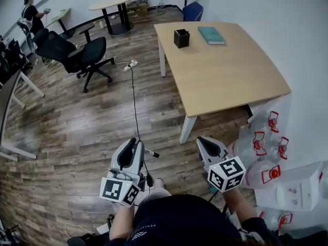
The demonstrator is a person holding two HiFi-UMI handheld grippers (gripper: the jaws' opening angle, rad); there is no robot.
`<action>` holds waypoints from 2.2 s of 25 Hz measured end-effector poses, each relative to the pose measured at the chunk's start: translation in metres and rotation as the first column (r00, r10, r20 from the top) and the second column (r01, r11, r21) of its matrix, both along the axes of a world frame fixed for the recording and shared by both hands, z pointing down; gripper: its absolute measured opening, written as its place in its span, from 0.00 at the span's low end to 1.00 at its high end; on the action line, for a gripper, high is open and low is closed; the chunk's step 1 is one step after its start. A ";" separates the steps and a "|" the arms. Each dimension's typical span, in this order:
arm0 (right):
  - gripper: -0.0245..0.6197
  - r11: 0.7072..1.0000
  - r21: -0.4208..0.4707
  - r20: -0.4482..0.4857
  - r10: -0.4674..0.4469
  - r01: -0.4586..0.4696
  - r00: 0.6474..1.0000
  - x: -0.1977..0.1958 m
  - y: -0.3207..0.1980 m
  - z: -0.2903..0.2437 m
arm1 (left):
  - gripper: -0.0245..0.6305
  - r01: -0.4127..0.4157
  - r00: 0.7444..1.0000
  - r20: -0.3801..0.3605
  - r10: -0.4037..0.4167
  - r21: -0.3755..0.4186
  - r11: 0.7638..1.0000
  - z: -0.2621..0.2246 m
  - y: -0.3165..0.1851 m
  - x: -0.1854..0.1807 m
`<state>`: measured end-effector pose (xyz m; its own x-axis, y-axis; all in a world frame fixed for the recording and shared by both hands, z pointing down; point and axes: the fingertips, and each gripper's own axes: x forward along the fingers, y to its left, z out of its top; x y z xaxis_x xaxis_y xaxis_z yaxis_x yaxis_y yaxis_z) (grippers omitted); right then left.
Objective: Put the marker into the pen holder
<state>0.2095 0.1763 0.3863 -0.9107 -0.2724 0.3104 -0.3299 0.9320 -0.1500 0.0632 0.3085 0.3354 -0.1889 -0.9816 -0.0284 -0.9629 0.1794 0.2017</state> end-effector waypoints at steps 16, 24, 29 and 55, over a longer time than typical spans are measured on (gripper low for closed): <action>0.04 0.997 0.023 -0.048 -0.074 0.075 0.996 -0.131 0.020 0.005 | 0.16 0.021 1.000 0.017 -0.021 -0.007 1.000 0.007 0.024 -0.118; 0.04 0.992 0.035 -0.064 -0.118 0.121 0.991 -0.175 0.002 0.009 | 0.16 0.041 0.999 0.013 -0.041 0.000 0.999 0.009 0.006 -0.149; 0.04 0.990 0.024 -0.057 -0.135 0.136 0.989 -0.210 -0.034 0.016 | 0.16 0.052 0.998 0.027 -0.051 -0.002 0.999 0.006 -0.033 -0.177; 0.04 0.999 0.007 -0.050 -0.043 0.043 0.998 -0.257 -0.221 0.023 | 0.16 -0.100 0.994 0.055 0.099 0.019 0.995 -0.004 -0.271 -0.230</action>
